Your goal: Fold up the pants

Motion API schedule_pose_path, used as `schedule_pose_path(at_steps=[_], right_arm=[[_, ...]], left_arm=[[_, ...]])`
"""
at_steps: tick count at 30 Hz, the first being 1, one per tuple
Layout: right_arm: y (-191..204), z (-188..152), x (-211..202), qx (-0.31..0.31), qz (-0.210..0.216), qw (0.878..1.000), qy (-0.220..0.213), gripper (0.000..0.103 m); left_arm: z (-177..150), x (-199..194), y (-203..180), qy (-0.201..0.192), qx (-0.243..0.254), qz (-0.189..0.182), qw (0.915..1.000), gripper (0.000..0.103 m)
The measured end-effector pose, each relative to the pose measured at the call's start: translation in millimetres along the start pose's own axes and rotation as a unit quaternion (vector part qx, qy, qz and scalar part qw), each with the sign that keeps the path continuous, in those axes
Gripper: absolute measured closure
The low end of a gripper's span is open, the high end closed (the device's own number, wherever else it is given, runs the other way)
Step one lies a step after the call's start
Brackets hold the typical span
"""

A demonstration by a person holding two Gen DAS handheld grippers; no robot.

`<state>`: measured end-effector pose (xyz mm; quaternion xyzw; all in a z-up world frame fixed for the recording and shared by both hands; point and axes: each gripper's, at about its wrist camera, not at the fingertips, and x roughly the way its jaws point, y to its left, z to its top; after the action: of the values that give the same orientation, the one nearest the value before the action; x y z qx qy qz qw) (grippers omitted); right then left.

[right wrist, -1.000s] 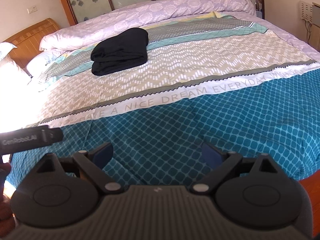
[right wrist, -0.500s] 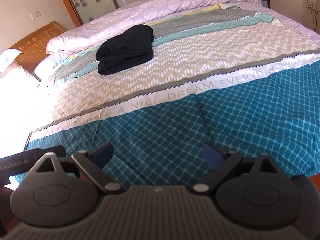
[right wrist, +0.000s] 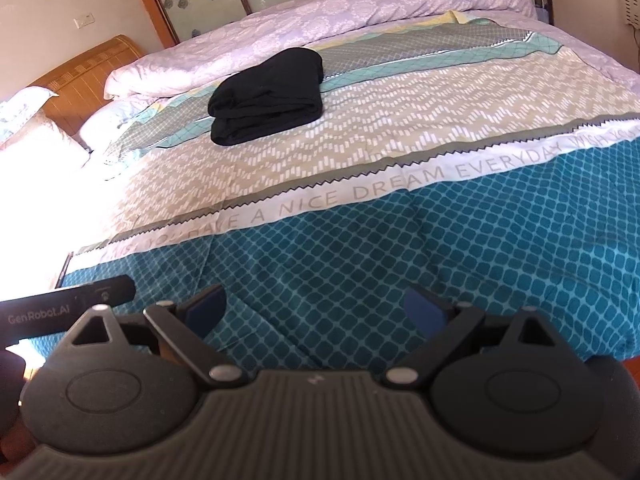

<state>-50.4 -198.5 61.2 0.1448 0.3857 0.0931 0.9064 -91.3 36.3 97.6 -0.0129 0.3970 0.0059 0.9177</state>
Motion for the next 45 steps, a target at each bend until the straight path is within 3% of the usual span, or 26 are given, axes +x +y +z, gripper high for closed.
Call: schedule_pose_path(at_steps=[8,16,24,31,45], right_arm=[[5.0,4.7,-9.9,-0.005,-0.02,1.0,-0.023,0.006],[4.6,14.5,-24.2,0.009,-0.022,0.999,-0.045,0.006],[11.0,20.6,-41.4,0.0,-0.023,0.997,-0.079,0.006],[13.4,19.7,-40.7,-0.003,-0.021,0.997,-0.079,0.006],[16.6,13.3,-37.6,-0.003,-0.019,0.998,-0.066,0.006]], left_arm=[[7.8,-12.4,3.9,-0.017,-0.017,-0.023,0.9995,0.0],[16.2,-29.4,2.1,-0.068,-0.001,0.039,0.9969,0.0],[24.8,-29.0,17.4,-0.035,-0.037,0.003,0.9987,0.0],[20.9,-22.2,11.5,-0.009,-0.018,0.002,0.9998,0.0],[15.6,-15.3,1.2,-0.003,0.022,0.028,0.9994,0.0]])
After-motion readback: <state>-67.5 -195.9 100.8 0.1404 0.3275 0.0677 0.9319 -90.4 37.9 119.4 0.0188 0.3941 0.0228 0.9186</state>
